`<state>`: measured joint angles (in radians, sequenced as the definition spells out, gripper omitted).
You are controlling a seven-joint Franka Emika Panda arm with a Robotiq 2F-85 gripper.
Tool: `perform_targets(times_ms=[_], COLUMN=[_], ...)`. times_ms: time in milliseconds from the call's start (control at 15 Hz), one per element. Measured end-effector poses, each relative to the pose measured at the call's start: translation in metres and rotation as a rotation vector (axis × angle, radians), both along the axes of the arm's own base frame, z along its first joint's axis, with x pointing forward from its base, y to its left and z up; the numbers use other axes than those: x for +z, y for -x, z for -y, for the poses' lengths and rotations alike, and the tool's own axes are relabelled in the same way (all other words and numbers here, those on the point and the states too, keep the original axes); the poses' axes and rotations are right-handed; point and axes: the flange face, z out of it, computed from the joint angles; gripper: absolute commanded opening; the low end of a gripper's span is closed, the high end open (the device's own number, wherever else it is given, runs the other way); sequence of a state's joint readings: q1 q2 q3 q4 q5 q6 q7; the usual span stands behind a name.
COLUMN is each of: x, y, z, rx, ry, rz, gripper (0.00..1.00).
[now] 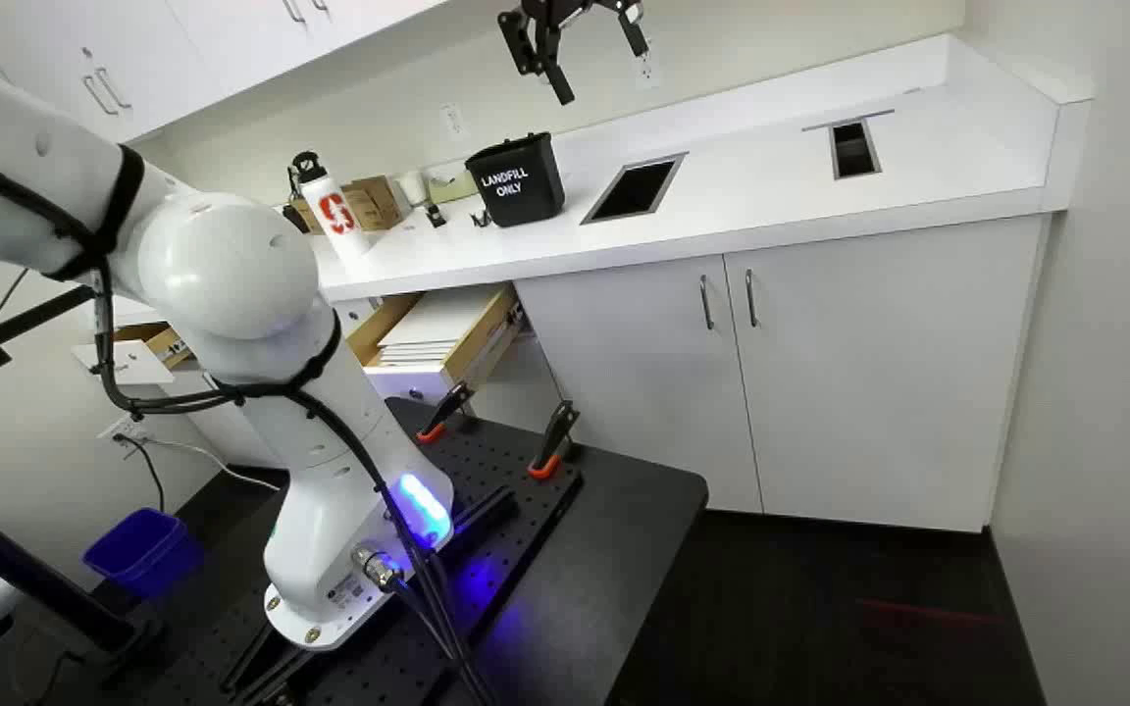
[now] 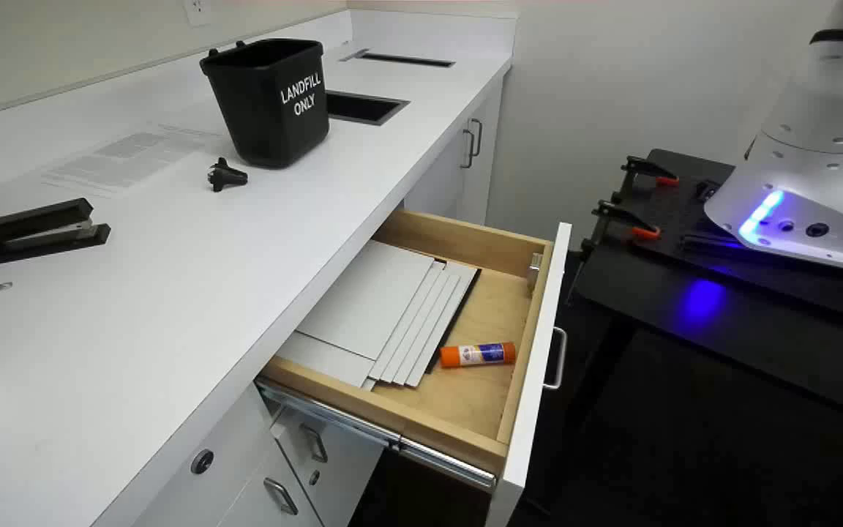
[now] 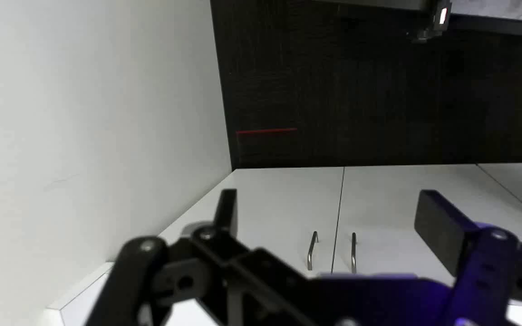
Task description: Remove the glue stick from the drawer and put it on the table
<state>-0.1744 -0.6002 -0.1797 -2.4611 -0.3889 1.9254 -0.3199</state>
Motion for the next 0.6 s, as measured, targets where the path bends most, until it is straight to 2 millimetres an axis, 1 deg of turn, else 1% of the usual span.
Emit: perform_targets(times_ms=[467, 533, 600], x=[0.0, 0.0, 0.001], y=[-0.001, -0.003, -0.007], z=[-0.001, -0.006, -0.016], rx=[0.003, 0.013, 0.032], ry=[0.001, 0.003, 0.005], rz=[0.0, 0.0, 0.002], gripper=[1.0, 1.0, 1.0])
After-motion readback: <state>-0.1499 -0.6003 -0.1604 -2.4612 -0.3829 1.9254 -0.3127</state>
